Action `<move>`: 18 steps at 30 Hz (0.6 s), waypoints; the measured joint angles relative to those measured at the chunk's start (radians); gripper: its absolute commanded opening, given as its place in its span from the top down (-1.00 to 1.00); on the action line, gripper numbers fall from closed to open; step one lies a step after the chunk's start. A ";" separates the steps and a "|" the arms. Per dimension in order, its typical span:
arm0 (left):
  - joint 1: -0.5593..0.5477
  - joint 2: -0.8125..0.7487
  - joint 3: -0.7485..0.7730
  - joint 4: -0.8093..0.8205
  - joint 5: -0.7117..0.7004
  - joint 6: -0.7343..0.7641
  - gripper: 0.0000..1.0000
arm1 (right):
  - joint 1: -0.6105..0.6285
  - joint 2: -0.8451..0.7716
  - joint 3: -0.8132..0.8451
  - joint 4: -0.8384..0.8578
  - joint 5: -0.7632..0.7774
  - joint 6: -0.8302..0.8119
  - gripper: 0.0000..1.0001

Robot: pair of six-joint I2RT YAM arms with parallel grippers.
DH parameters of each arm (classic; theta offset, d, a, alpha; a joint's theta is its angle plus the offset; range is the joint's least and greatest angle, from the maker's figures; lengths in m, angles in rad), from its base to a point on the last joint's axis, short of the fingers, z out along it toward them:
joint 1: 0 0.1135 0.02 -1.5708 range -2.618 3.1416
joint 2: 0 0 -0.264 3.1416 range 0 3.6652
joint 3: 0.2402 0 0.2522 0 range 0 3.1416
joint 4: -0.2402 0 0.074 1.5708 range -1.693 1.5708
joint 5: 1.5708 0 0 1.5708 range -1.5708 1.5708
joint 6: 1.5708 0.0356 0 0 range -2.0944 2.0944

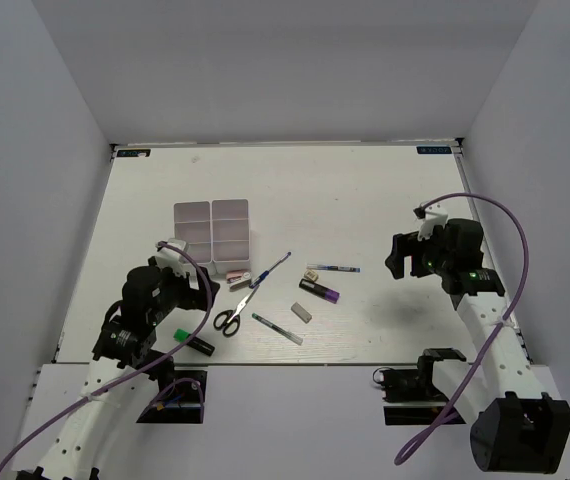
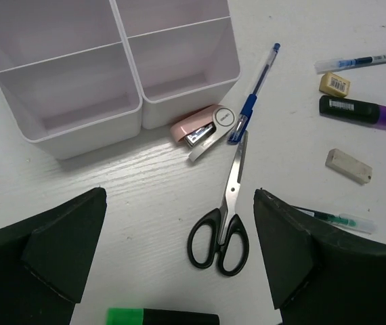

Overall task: Sort the stationery into containers
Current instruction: Pick up the scissors from the center of the board.

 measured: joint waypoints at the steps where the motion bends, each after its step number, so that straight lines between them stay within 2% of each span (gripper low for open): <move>1: 0.000 0.000 0.000 0.000 0.006 0.000 -1.00 | -0.004 0.001 0.000 -0.004 -0.013 0.003 -0.81; 2: 0.000 0.000 0.000 0.001 0.012 0.000 -1.00 | -0.005 0.001 0.000 -0.008 -0.025 0.003 -0.81; 6: 0.000 0.002 -0.007 0.008 0.044 -0.001 -0.66 | -0.009 -0.025 -0.016 -0.023 -0.084 -0.022 -0.81; 7: 0.000 0.005 -0.007 0.010 0.056 -0.002 -0.43 | -0.013 -0.035 -0.020 -0.034 -0.099 -0.038 -0.81; 9: 0.000 0.017 -0.007 0.015 0.078 -0.003 -0.21 | -0.025 -0.053 -0.024 -0.056 -0.126 -0.071 -0.81; 10: 0.000 0.026 -0.007 0.018 0.091 0.000 0.11 | -0.031 -0.059 -0.024 -0.069 -0.132 -0.085 -0.81; 12: 0.000 0.051 -0.007 0.023 0.111 -0.003 0.51 | -0.039 -0.075 -0.024 -0.089 -0.134 -0.116 -0.81; 13: 0.000 0.063 -0.007 0.023 0.120 -0.002 0.83 | -0.040 -0.080 -0.024 -0.098 -0.134 -0.127 -0.81; 14: 0.000 0.075 -0.007 0.022 0.129 -0.003 0.98 | -0.041 -0.084 -0.024 -0.106 -0.132 -0.135 -0.81; 18: -0.001 0.141 -0.002 0.014 0.151 0.001 0.98 | -0.042 -0.085 -0.024 -0.135 -0.122 -0.160 -0.81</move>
